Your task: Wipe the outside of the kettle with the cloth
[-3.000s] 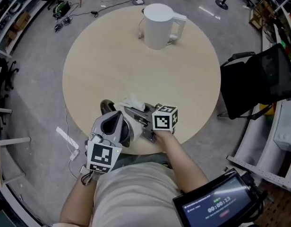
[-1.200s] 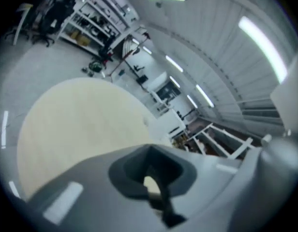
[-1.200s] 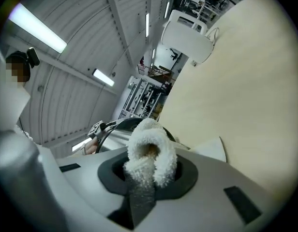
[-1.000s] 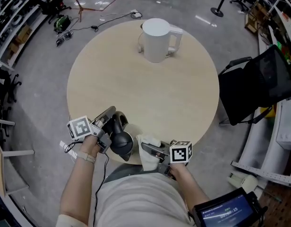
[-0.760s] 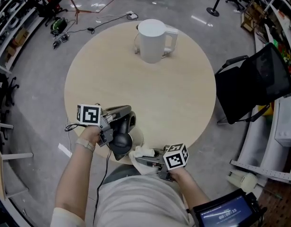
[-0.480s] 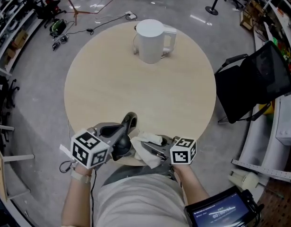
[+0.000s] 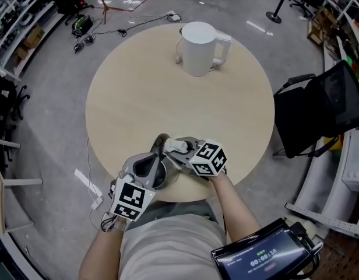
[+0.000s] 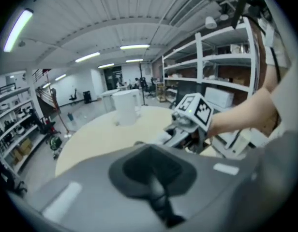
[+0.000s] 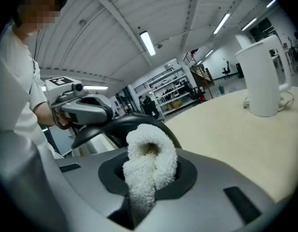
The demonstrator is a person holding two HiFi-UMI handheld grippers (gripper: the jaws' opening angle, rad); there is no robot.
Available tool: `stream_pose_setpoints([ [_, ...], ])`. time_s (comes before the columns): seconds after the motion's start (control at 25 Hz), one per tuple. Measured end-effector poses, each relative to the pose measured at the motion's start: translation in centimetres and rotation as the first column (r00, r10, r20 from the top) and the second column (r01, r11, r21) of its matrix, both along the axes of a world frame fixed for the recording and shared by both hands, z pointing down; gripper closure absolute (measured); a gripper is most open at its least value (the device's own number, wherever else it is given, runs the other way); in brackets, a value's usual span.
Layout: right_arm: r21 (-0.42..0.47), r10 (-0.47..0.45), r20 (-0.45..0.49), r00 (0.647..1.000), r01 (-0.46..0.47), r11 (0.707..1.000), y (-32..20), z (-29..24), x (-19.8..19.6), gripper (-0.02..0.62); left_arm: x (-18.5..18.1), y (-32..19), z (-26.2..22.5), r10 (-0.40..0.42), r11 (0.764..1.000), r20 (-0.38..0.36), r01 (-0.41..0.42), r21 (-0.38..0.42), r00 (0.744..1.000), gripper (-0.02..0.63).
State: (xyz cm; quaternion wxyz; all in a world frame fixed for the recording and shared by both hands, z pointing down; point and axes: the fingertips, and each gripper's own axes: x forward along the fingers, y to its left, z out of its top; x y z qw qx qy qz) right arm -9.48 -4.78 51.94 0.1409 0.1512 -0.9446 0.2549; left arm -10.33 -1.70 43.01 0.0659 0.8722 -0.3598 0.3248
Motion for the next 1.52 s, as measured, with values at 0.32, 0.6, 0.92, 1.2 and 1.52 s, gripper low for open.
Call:
stream_pose_setpoints([
  [0.32,-0.1,-0.046,-0.04,0.998,0.041,0.994,0.2,2.1,0.1,0.517,-0.3,-0.1,0.1,-0.007,1.0,-0.001,0.007,0.01,1.0,0.609],
  [0.6,0.122,-0.061,-0.102,0.993,0.073,0.99,0.6,0.3,-0.3,0.52,-0.2,-0.2,0.1,-0.002,1.0,-0.006,0.002,0.014,1.0,0.609],
  [0.92,-0.037,0.026,-0.025,0.999,-0.027,0.999,0.3,1.7,0.7,0.52,-0.2,-0.2,0.0,-0.005,1.0,-0.008,0.005,0.024,1.0,0.609],
  [1.2,-0.411,0.404,0.6,0.691,-0.167,0.896,2.3,-4.0,3.0,0.52,-0.4,-0.1,-0.5,-0.013,0.999,-0.004,0.013,0.042,1.0,0.609],
  [1.52,-0.329,0.374,0.605,0.703,-0.208,0.921,3.7,-4.8,2.4,0.52,-0.5,-0.2,-0.3,-0.021,0.998,0.001,0.02,0.062,1.0,0.607],
])
